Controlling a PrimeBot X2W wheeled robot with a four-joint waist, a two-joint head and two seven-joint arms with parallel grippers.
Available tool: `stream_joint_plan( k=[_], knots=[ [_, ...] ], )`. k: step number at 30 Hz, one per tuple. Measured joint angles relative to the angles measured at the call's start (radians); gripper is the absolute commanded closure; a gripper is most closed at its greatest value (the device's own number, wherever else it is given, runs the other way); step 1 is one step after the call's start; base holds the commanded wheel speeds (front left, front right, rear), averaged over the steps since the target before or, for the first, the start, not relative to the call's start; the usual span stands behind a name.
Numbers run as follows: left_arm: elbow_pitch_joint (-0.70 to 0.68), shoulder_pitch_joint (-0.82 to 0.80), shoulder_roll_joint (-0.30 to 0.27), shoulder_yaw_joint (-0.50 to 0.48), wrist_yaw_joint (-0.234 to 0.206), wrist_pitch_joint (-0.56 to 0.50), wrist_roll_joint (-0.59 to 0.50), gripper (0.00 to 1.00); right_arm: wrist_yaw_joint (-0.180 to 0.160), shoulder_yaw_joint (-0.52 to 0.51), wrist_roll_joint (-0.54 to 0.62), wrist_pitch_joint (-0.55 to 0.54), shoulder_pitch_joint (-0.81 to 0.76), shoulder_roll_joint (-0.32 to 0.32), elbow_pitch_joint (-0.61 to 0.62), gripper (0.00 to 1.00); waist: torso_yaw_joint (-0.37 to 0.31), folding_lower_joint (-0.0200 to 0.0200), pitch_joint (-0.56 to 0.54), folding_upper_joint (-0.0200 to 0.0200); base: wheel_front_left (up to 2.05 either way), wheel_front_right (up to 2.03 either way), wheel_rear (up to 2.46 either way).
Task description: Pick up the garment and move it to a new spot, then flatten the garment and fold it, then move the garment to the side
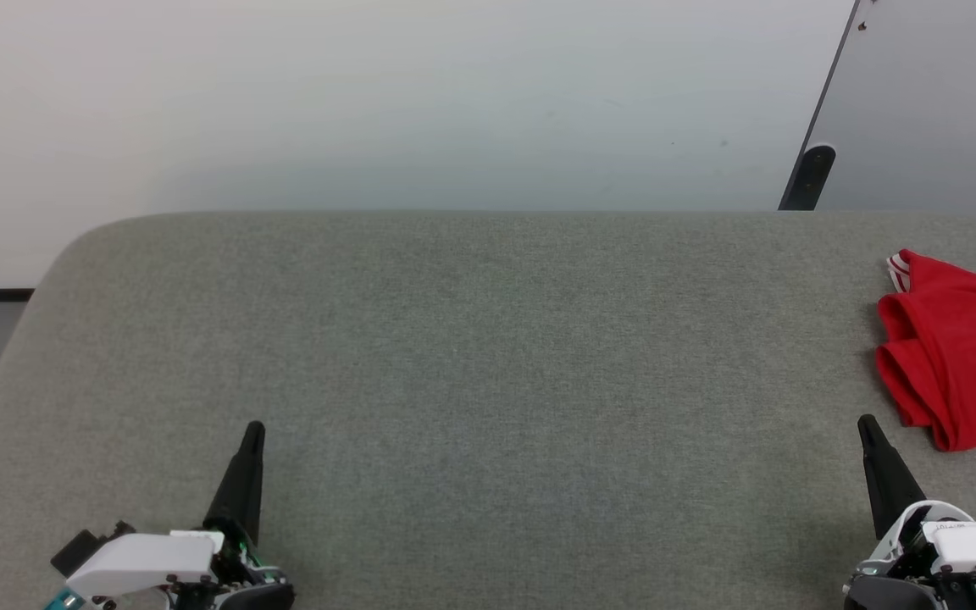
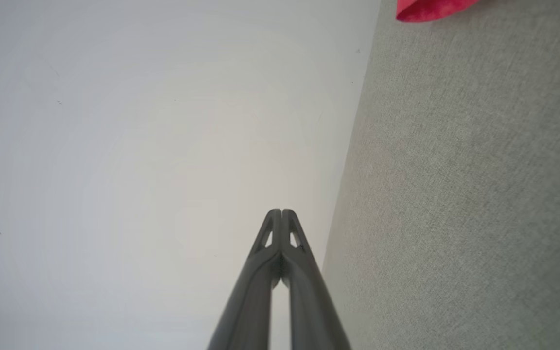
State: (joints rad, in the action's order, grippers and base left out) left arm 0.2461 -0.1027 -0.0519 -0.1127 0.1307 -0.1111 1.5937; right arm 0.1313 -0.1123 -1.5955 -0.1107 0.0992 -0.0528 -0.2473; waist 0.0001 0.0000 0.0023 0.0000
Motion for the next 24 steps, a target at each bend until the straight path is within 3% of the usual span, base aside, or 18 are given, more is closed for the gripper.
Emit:
stream_joint_plan(
  k=[24],
  knots=[
    [-0.001,-0.002,0.002,-0.001,0.000,-0.003,0.017,1.00,0.000,-0.002,-0.016,-0.004,0.008,0.002,0.002,1.00,0.000,0.0000,0.001,0.0000,0.00,0.00,0.00]
  ],
)
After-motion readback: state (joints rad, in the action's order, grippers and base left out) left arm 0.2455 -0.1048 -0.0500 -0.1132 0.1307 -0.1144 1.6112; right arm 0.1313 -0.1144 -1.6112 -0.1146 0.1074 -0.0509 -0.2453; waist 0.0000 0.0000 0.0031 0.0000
